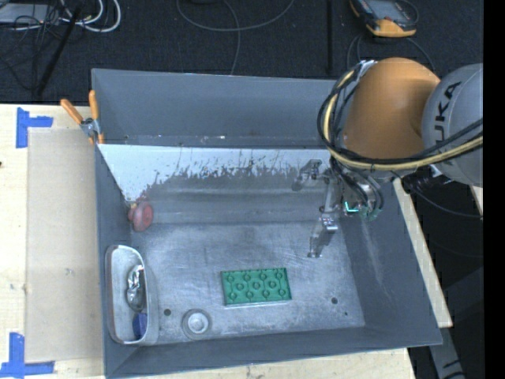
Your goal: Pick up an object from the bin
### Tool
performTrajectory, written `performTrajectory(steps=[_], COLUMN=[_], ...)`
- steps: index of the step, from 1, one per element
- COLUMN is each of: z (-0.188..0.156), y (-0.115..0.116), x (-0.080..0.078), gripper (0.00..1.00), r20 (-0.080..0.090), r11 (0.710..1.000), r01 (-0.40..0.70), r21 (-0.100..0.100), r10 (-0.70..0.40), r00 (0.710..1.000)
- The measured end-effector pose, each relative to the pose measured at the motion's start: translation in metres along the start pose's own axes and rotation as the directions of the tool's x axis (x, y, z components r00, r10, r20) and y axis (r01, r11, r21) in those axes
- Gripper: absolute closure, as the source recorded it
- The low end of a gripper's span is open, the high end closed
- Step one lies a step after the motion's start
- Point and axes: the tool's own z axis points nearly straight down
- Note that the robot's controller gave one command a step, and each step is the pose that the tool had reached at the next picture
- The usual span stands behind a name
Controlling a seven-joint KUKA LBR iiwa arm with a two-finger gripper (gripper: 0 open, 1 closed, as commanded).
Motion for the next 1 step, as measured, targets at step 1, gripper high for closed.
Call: performTrajectory(steps=[1], z=[0.1301], y=[0.0129], x=[0.0627], gripper=[0.0], r20=[0.015], r11=[0.983], r01=[0.185], r21=[0.003], r10=[-0.185], r00=[0.983])
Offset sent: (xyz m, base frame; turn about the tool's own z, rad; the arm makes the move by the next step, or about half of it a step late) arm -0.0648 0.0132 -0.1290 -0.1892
